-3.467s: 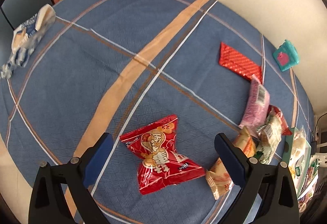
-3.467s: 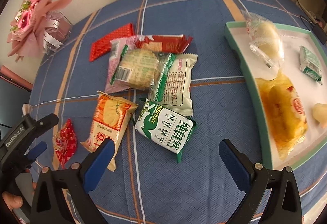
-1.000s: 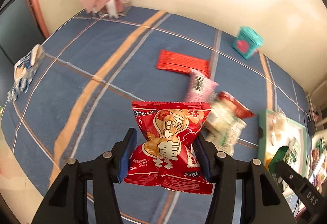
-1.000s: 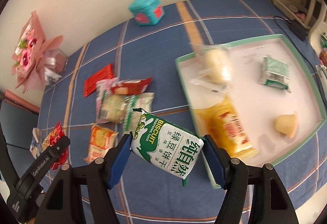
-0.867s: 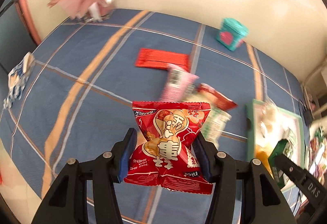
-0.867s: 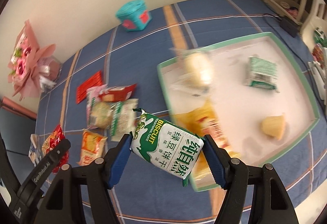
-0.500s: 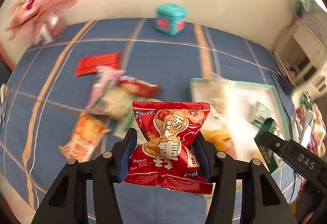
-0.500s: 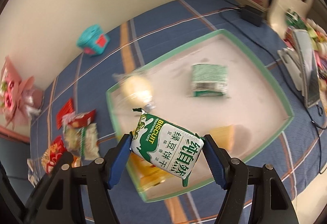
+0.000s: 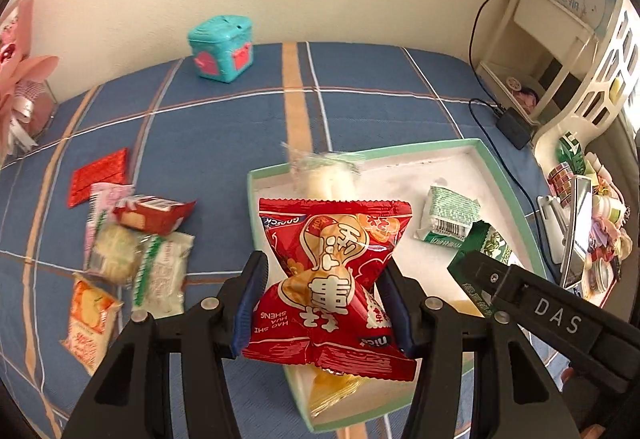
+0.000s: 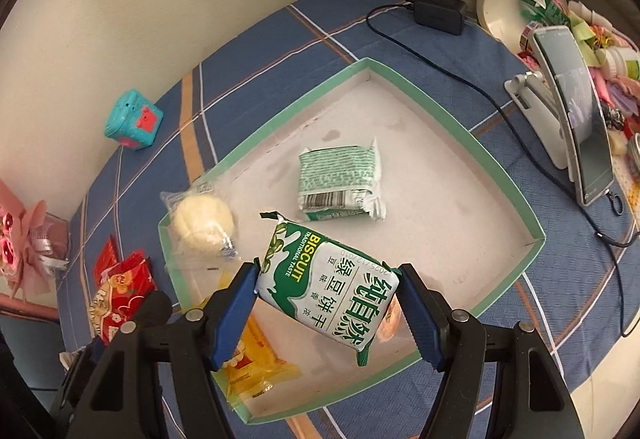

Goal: Organize snacks
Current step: 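Carry the biscuit pack and red candy bag over the white tray, then lower both snacks into the tray and open both grippers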

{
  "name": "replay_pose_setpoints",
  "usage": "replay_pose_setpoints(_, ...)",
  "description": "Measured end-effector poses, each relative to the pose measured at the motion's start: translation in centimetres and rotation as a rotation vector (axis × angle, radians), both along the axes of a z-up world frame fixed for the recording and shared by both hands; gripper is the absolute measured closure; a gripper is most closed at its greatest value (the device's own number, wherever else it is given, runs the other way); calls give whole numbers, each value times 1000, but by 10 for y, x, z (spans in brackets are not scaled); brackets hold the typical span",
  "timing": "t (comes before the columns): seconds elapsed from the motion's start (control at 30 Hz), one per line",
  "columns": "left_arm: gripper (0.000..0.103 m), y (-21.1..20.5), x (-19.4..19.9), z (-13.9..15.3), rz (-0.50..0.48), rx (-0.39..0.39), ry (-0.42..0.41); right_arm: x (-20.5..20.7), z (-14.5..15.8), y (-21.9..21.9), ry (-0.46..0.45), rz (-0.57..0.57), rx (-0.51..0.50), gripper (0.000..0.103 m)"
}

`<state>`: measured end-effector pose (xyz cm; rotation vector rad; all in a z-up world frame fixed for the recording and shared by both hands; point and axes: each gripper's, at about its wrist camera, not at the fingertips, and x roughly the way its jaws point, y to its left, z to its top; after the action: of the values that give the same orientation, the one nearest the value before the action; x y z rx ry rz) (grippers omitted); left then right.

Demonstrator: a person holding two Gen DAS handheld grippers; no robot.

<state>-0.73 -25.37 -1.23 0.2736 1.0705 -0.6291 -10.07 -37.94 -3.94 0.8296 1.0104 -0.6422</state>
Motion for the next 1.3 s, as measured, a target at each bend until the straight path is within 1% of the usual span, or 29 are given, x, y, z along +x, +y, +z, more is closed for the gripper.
replay_pose_setpoints(0.13, 46, -13, 4, -11, -19, 3, 19, 0, -9, -12, 25, -27, 3, 30)
replay_pose_setpoints(0.23, 46, -20, 8, -19, -14, -6, 44, 2, -18, -22, 39, -38, 21, 30)
replay_pose_setpoints(0.37, 46, -29, 11, -30, -8, -18, 79, 6, -27, -29, 96, -49, -14, 30)
replay_pose_setpoints(0.47, 46, -34, 12, -36, -9, -17, 100, 6, -34, -35, 104, -64, 3, 30)
replay_pose_setpoints(0.53, 44, -37, 12, -41, -18, -12, 115, 5, -38, -38, 117, -70, 1, 29)
replay_pose_setpoints(0.63, 37, -35, 13, -43, -15, 0, 130, 4, -42, -41, 127, -84, 6, 29)
replay_pose_setpoints(0.7, 35, -33, 14, -43, -14, -1, 140, 3, -44, -41, 134, -92, 17, 29)
replay_pose_setpoints(0.93, 35, -23, 12, -31, -6, 21, 145, 4, -41, -36, 147, -89, 26, 27)
replay_pose_setpoints(1.1, 35, -3, 14, -14, 21, 22, 129, 4, -28, -24, 144, -79, 14, 25)
replay_pose_setpoints(1.3, 35, 27, 20, 4, 77, 36, 75, 1, -7, -5, 114, -52, -11, 25)
